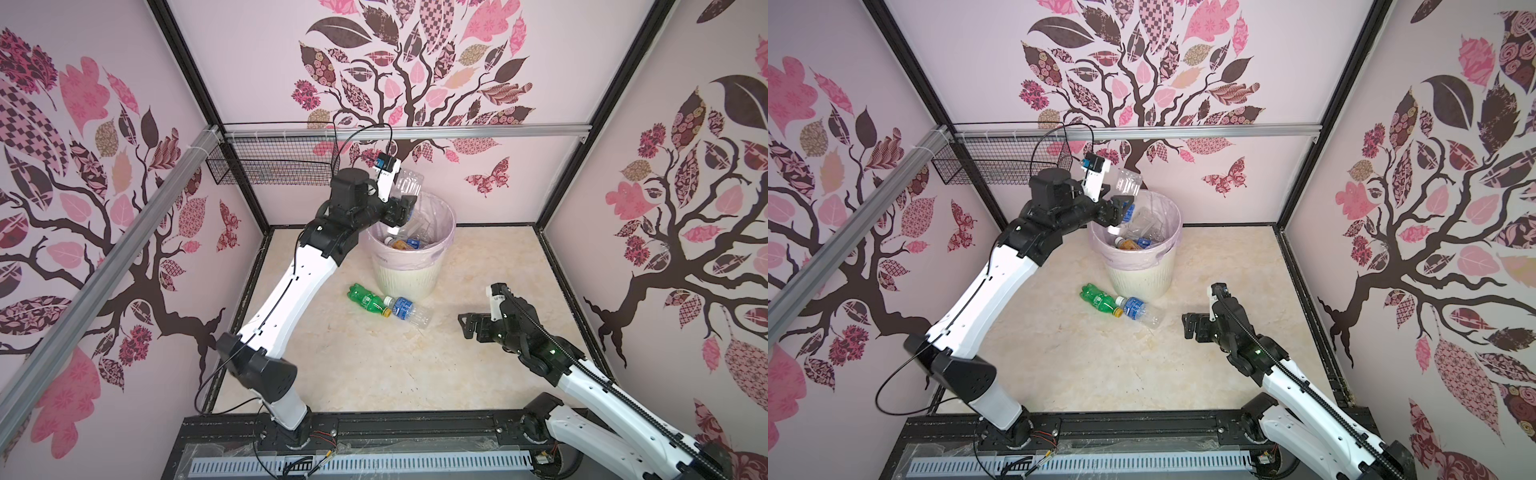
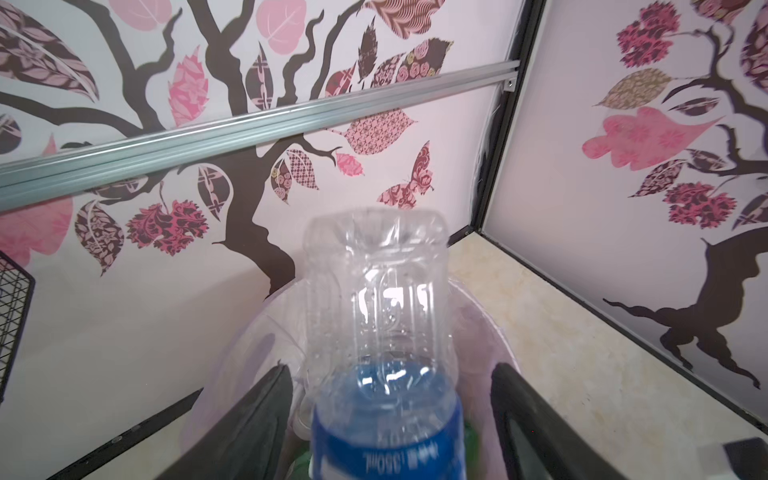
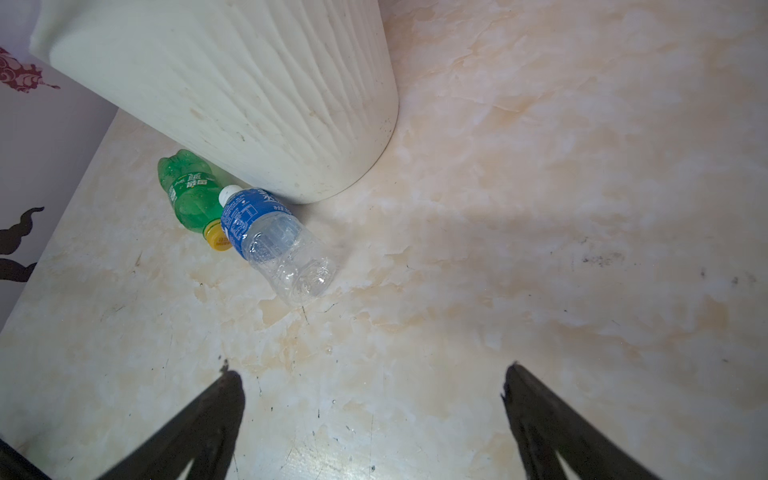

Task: Throw the plastic bottles in the bin

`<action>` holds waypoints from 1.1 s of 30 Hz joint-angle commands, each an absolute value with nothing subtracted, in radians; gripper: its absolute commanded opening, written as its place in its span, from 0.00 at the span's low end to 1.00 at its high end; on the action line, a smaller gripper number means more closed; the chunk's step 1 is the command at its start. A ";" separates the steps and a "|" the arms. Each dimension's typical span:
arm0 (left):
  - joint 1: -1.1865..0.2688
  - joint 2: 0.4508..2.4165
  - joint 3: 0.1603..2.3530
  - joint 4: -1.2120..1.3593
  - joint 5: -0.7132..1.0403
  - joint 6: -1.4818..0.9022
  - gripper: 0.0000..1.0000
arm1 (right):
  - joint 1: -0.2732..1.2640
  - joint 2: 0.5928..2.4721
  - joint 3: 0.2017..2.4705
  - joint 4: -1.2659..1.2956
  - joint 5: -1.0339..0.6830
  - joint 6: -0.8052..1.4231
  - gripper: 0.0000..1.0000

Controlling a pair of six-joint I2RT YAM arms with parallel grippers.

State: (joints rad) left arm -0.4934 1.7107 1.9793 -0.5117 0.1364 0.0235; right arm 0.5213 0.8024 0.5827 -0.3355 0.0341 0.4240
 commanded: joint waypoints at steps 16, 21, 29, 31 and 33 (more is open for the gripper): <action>-0.325 0.828 1.118 -0.690 0.015 -0.052 0.98 | 0.609 1.308 0.768 -0.053 -0.276 0.203 0.91; -0.325 0.664 0.982 -0.753 -0.021 -0.093 0.98 | 0.623 1.473 0.829 0.040 -0.287 0.204 0.85; -0.325 0.554 0.884 -0.747 -0.024 -0.135 0.97 | 0.622 1.611 0.862 0.172 -0.254 0.182 0.88; -0.325 0.550 0.878 -0.750 -0.026 -0.133 0.97 | 0.622 1.658 0.888 0.152 -0.259 0.176 0.88; -0.325 0.546 0.879 -0.755 -0.030 -0.127 0.97 | 0.622 1.696 0.900 0.146 -0.265 0.179 0.89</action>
State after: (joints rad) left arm -0.3286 0.5549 0.9005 -0.7540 -0.0196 -0.1215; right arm 0.6209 1.6493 0.8577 0.1276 -0.2626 0.1974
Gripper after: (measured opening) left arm 0.976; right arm 0.885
